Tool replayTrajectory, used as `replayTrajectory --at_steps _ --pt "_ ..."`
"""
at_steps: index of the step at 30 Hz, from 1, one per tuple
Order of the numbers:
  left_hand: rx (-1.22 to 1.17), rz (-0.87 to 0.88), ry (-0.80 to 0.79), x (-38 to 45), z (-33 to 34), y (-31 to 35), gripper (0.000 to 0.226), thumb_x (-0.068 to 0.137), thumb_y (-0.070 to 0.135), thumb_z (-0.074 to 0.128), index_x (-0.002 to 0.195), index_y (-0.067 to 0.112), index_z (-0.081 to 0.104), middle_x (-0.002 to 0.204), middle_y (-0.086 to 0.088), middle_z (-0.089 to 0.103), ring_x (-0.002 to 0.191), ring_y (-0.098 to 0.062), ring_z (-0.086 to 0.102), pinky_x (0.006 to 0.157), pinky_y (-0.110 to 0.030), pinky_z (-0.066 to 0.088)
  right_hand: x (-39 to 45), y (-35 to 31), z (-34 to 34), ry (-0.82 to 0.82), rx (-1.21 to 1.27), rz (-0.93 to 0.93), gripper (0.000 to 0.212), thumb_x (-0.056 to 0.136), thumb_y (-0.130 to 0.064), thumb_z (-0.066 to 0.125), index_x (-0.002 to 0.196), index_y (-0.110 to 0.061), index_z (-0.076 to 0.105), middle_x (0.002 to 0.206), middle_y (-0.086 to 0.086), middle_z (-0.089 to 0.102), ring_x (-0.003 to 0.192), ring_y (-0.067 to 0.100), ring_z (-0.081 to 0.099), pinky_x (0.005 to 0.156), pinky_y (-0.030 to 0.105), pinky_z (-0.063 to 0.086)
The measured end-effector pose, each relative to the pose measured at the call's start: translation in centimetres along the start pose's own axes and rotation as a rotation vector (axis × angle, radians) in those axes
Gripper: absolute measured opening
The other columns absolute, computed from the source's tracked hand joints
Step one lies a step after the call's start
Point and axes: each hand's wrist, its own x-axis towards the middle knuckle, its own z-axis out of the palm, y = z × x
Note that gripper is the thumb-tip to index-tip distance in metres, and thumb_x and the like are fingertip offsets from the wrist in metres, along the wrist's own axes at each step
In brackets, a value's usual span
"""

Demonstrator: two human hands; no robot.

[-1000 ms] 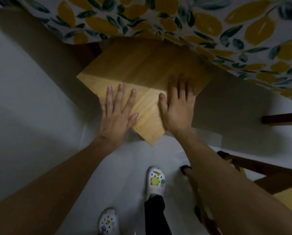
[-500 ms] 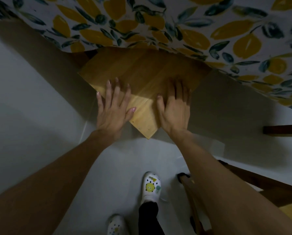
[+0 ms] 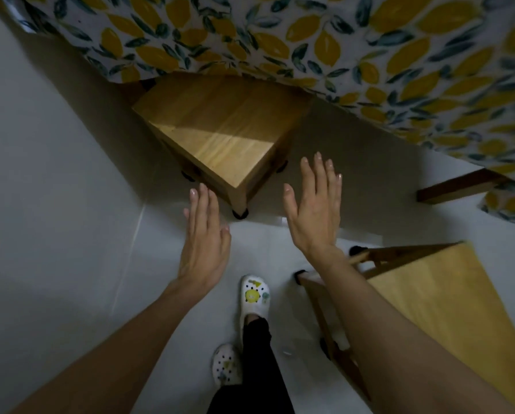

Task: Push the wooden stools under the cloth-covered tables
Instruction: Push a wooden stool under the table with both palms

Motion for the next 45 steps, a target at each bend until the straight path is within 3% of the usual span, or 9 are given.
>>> replayTrajectory --at_steps 4,10,17,21,25,28,31,41,45 --pt "0.019 0.085 -0.044 -3.8 0.7 4.5 0.064 0.098 0.017 0.038 0.150 0.006 0.003 0.159 -0.011 -0.011 0.146 -0.023 -0.017 0.118 -0.039 -0.008 -4.7 3.3 -3.6 0.009 -0.030 0.054 0.059 0.099 -0.044 0.034 0.150 -0.016 0.030 0.161 0.007 0.021 0.150 0.022 0.008 0.122 0.040 0.002" --pt "0.104 0.162 -0.093 -9.5 6.0 10.7 0.057 0.096 0.017 0.045 0.148 0.007 0.024 0.159 -0.018 -0.005 0.146 -0.032 -0.010 0.117 -0.047 -0.001 -12.8 10.6 -7.4 -0.017 -0.071 0.137 0.059 0.098 -0.046 0.030 0.150 -0.018 0.032 0.161 0.004 0.023 0.150 0.019 0.010 0.122 0.039 0.003" --pt "0.147 0.304 -0.256 -19.0 14.9 17.3 0.054 0.100 0.031 0.024 0.151 0.015 0.014 0.159 -0.008 -0.011 0.144 -0.027 -0.019 0.118 -0.049 -0.003 -24.0 22.4 -10.5 -0.079 -0.121 0.173 0.062 0.097 -0.046 0.026 0.149 -0.014 0.035 0.159 0.007 0.027 0.149 0.023 0.014 0.122 0.046 0.009" --pt "0.157 0.254 -0.249 -24.0 20.1 21.7 0.059 0.097 0.036 0.020 0.151 0.015 0.013 0.160 -0.010 -0.004 0.146 -0.028 -0.012 0.117 -0.046 0.000 -29.8 28.8 -11.2 -0.109 -0.094 0.140 0.060 0.096 -0.043 0.030 0.148 -0.013 0.036 0.159 0.007 0.029 0.148 0.025 0.018 0.120 0.048 0.011" --pt "0.146 0.193 -0.215 -27.8 24.1 24.3 0.058 0.096 0.032 0.026 0.149 0.011 0.018 0.158 -0.015 0.006 0.146 -0.029 -0.001 0.116 -0.051 0.011 -33.7 33.2 -10.7 -0.216 -0.081 0.075 0.062 0.097 -0.045 0.028 0.152 -0.015 0.028 0.162 0.005 0.018 0.150 0.022 0.008 0.121 0.046 0.006" --pt "0.165 0.117 -0.184 -28.6 25.7 25.2 0.060 0.097 0.034 0.021 0.150 0.007 0.011 0.159 -0.017 0.001 0.147 -0.032 -0.002 0.117 -0.052 0.007 -34.9 35.3 -9.2 -0.261 -0.108 -0.001 0.064 0.100 -0.046 0.029 0.154 -0.014 0.020 0.163 0.007 0.010 0.150 0.022 0.002 0.120 0.046 0.004" --pt "0.230 0.155 -0.145 -28.6 26.3 25.3 0.059 0.099 0.031 0.018 0.149 0.000 0.013 0.157 -0.023 0.003 0.146 -0.039 -0.001 0.118 -0.053 0.007 -35.1 36.6 -7.9 -0.270 -0.134 -0.052 0.069 0.099 -0.053 0.027 0.155 -0.015 0.013 0.164 0.006 0.005 0.151 0.022 -0.003 0.121 0.043 -0.001" --pt "0.240 0.217 -0.095 -22.7 26.3 26.8 0.059 0.100 0.033 0.011 0.149 0.001 0.006 0.158 -0.021 -0.004 0.146 -0.037 -0.006 0.117 -0.036 -0.015 -28.8 38.4 -8.0 -0.278 -0.122 -0.078 0.071 0.098 -0.058 0.021 0.156 -0.018 0.010 0.164 0.005 0.003 0.151 0.022 -0.003 0.121 0.040 -0.006" --pt "0.256 0.206 -0.106 -16.9 26.3 27.6 0.060 0.099 0.034 0.012 0.150 0.004 0.003 0.158 -0.019 -0.005 0.146 -0.035 -0.007 0.117 -0.049 -0.004 -22.9 38.9 -7.9 -0.274 -0.118 -0.078 0.073 0.097 -0.059 0.018 0.156 -0.018 0.006 0.164 0.005 -0.001 0.150 0.022 -0.007 0.120 0.039 -0.009"
